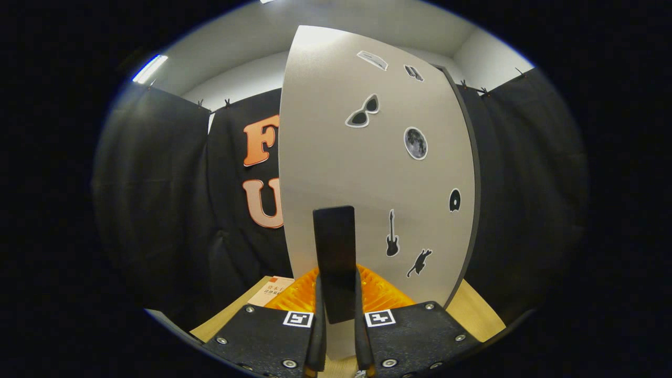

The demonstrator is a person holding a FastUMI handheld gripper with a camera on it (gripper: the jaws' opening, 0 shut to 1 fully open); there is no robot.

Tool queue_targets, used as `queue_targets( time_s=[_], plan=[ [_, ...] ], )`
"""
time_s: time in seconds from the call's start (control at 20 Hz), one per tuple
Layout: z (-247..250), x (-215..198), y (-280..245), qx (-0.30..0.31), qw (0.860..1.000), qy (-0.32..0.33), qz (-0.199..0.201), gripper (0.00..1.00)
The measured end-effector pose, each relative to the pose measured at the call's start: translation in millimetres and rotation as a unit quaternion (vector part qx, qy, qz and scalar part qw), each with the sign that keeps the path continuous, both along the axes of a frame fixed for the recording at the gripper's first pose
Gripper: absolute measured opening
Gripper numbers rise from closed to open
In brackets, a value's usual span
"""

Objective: Open the shoe cabinet door, grab the shoes and put them into the shoe cabinet, then close the shoe cabinet door.

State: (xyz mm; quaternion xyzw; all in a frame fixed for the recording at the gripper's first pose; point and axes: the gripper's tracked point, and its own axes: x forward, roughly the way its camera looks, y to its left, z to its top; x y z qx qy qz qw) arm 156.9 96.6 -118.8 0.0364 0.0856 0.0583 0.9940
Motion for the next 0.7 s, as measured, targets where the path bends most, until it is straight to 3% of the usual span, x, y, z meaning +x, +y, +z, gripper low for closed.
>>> queue_targets(
  time_s=[0.4, 0.7],
  plan=[
    [-2, -27, -25, 0.026, 0.999, -0.007, 0.046, 0.22],
    [-2, -50, -56, 0.043, 0.998, -0.019, 0.048, 0.22]
  ],
)
